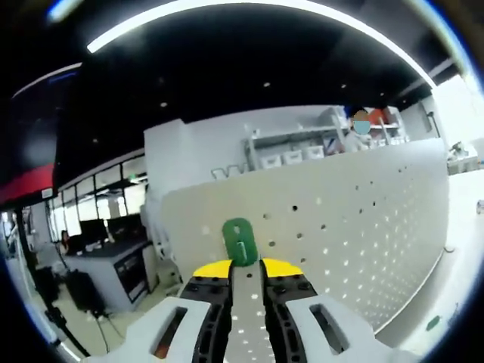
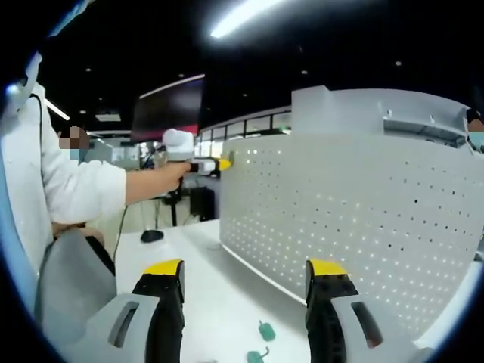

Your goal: Insert the hook assembly into the mounting plate slot until the hook locks in place.

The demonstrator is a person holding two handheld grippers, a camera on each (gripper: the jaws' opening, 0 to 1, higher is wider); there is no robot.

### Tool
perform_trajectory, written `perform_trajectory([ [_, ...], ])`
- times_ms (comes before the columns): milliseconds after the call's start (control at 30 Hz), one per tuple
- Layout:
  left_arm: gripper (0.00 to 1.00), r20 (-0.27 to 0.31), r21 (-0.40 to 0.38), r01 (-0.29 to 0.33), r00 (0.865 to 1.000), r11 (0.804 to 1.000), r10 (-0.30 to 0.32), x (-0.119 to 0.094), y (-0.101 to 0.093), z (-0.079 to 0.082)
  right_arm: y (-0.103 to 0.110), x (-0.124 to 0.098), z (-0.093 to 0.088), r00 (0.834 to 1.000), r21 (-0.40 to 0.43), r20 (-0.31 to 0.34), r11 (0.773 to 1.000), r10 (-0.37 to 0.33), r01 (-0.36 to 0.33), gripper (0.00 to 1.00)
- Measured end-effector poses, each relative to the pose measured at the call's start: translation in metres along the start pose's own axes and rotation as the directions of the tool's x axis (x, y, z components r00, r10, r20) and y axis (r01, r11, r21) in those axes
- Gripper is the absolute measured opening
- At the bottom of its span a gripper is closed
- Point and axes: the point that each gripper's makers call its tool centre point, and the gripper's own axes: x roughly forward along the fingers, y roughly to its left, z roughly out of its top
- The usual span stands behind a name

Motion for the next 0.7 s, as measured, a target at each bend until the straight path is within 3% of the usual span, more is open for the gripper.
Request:
perform_trajectory([
  [700,0.27,0.010,-0.046,0.063,0.998,0.997,-0.063,-0.034,-0.025,0.000,0.004,0.000,0.005,1.000,-0.009,0.008,1.000,0.015,-0.015,0.65],
])
